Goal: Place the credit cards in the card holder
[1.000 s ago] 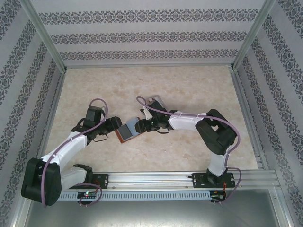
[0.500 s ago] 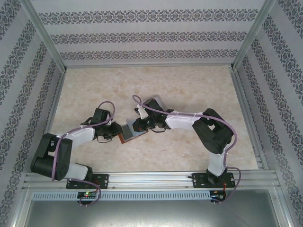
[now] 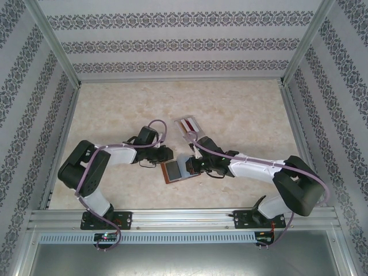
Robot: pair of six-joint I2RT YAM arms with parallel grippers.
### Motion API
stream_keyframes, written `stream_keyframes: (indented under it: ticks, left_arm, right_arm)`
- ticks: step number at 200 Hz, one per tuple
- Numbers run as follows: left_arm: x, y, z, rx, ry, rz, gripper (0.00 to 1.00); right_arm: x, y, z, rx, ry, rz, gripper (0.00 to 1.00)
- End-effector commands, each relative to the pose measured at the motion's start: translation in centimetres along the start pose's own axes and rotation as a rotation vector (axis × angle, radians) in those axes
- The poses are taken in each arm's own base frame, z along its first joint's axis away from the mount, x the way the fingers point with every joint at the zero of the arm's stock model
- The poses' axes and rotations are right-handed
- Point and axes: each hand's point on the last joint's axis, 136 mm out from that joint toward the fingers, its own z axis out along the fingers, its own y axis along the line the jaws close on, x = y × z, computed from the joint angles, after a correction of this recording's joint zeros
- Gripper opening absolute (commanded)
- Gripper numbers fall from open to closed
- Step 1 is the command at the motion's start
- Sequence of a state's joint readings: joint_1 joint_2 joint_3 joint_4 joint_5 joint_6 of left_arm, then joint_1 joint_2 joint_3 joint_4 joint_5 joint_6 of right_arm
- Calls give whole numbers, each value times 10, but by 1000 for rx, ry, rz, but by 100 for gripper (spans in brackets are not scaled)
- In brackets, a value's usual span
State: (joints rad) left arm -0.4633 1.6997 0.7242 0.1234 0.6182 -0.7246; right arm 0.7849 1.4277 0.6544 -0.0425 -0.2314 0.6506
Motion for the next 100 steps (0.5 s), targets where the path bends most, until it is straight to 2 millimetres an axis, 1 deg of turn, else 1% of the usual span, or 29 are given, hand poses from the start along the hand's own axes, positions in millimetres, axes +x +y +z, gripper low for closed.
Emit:
stream_keyframes:
  ticks: [1, 12, 28, 46, 54, 58, 67, 72, 83, 100]
  left_arm:
    - [-10, -21, -9, 70, -26, 31, 27]
    - [-11, -17, -18, 41, -45, 38, 30]
    - [-14, -6, -34, -4, -90, 43, 33]
    - [-22, 21, -54, -127, -167, 57, 38]
    - [-26, 33, -63, -178, -205, 58, 39]
    - [-28, 39, -67, -193, -218, 57, 39]
    - [-33, 48, -74, -212, -250, 49, 39]
    - [-35, 52, -77, -216, -267, 47, 39]
    - [-38, 59, -83, -233, -302, 61, 38]
    - [-39, 69, -88, -280, -342, 96, 38]
  right_arm:
    - [-10, -13, -9, 60, -62, 24, 0]
    - [-11, -5, -10, 36, -54, 4, 0]
    - [-11, 13, -6, -13, -34, -39, 0]
    - [-7, 37, 7, -57, 8, -101, 1]
    - [-3, 45, 14, -64, 34, -122, 5]
    - [-1, 49, 18, -69, 44, -136, 10]
    - [3, 57, 26, -76, 68, -159, 23]
    - [5, 60, 31, -77, 82, -167, 27]
    - [8, 69, 39, -106, 115, -186, 29]
    - [14, 83, 49, -170, 169, -184, 29]
